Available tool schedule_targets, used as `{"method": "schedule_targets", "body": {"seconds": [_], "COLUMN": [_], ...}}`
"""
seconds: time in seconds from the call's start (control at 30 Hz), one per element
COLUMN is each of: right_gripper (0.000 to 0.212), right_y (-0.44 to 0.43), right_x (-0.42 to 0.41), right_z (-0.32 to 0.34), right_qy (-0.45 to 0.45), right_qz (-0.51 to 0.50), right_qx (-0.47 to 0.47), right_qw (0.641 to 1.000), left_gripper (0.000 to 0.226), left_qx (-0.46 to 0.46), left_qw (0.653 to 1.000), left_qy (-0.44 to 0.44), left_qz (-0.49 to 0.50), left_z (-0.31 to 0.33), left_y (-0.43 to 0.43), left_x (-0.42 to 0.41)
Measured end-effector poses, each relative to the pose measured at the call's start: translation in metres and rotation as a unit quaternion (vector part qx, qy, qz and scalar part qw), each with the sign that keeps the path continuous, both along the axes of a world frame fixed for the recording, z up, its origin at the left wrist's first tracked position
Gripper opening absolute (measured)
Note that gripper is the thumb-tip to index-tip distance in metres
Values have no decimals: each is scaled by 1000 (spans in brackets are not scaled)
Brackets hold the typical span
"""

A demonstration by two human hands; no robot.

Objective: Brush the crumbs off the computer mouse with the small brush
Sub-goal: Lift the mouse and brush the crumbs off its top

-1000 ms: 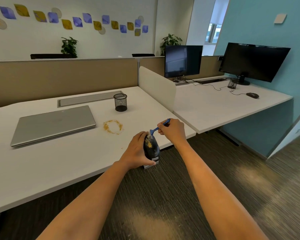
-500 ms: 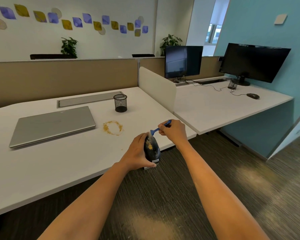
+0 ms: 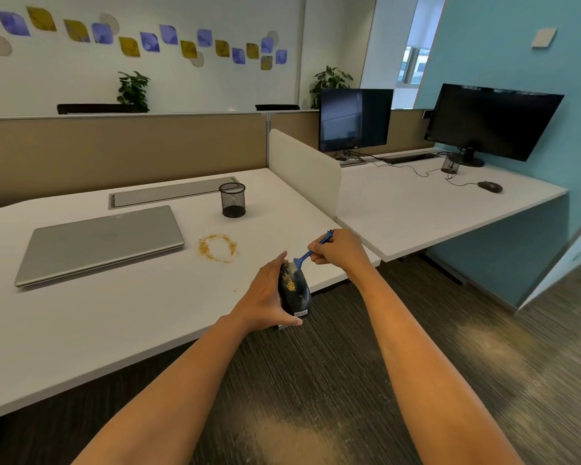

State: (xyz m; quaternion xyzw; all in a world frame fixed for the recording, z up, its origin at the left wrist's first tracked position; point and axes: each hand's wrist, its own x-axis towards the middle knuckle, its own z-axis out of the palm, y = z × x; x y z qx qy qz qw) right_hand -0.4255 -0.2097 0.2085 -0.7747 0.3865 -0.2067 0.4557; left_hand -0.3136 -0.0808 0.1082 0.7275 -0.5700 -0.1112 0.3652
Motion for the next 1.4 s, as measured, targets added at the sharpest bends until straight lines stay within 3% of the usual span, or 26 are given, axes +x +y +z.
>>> {"method": "schedule_targets", "body": {"seconds": [0.3,0.47,0.73,0.87,1.1,1.3,1.4], "right_gripper": [15,16,14,15,17,15,18], "right_y": [16,29,22,24,29,25,34], "right_x": [2,4,-4,-3,-9,-11,-7], "right_z": [-8,-17,-18,-14,-23,-15,-23], "right_qy": [-102,-18,26,-13,0,-44,-17], "right_qz": [-23,27,60,48,77,21,31], "right_qx": [-81,-196,-218,-206,-196,-146,-145], "right_qw": [991,980,974,977,978,988,989], "left_gripper": [125,130,130,130,131,132,132], "left_qx": [-4,3,14,15,0,2,6], "left_qw": [1000,1000,1000,1000,999,1000,999], "left_qy": [9,19,14,16,32,30,31], "left_qz": [5,15,15,9,-6,3,2], "left_z": [-1,1,-3,-1,2,1,3], "left_y": [-1,-2,0,0,2,1,-3], "left_x": [4,5,6,6,7,7,6]}}
